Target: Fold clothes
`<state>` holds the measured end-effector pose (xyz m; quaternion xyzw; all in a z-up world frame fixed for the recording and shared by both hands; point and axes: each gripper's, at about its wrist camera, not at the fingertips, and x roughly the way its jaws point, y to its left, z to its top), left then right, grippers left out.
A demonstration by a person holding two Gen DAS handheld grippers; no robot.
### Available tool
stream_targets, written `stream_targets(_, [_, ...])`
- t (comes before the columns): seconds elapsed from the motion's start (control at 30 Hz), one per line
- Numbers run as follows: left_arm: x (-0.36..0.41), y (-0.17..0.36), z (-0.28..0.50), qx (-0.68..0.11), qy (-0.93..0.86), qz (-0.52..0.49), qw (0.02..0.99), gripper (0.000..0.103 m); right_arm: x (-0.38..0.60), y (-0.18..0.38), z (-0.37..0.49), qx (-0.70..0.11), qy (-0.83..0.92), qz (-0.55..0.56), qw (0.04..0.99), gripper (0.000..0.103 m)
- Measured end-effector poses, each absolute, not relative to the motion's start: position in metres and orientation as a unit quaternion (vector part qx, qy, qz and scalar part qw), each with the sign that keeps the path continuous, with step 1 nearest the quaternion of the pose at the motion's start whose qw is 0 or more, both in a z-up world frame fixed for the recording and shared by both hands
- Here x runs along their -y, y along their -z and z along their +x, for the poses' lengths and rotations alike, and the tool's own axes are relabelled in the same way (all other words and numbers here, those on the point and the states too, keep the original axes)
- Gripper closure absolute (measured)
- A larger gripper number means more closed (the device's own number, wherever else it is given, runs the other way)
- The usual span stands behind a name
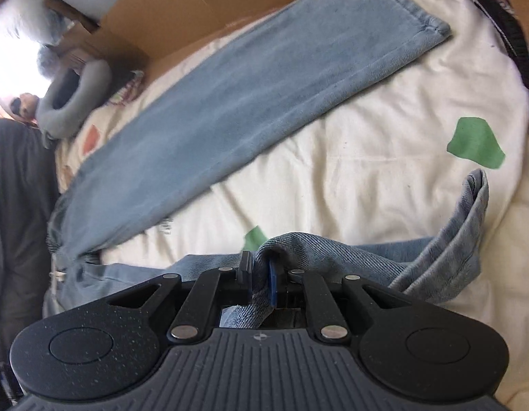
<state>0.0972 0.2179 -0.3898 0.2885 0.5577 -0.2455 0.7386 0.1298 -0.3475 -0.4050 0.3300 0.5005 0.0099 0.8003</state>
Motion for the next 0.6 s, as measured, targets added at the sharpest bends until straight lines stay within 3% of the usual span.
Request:
stream_targets(0.17, [-0.207, 0.399, 0.099, -0.557, 0.246, 0.296, 0.736, 0.036, 0.353, 0.430, 0.136, -0.516, 0.004, 0.353, 0.780, 0.093])
stream_targets(0.2, [-0.205, 0.400, 0.099, -0.557, 0.246, 0.298, 0.736, 0.036, 0.355, 0.435, 0.137, -0.518, 0.006, 0.361, 0.775, 0.084])
stream_targets(0.37, [-0.202, 0.398, 0.100, -0.557, 0.247, 0.301, 0.734, 0.036, 0.359, 0.443, 0.138, -0.527, 0.005, 0.384, 0.758, 0.080])
stream_targets(0.5, [-0.205, 0.391, 0.097, -0.555, 0.249, 0.300, 0.735, 0.036, 0.361, 0.428, 0.128, -0.519, 0.006, 0.387, 0.762, 0.059])
stream_targets(0.6, [-0.206, 0.383, 0.094, -0.553, 0.251, 0.298, 0.737, 0.036, 0.364, 0.413, 0.114, -0.500, 0.006, 0.400, 0.768, 0.057])
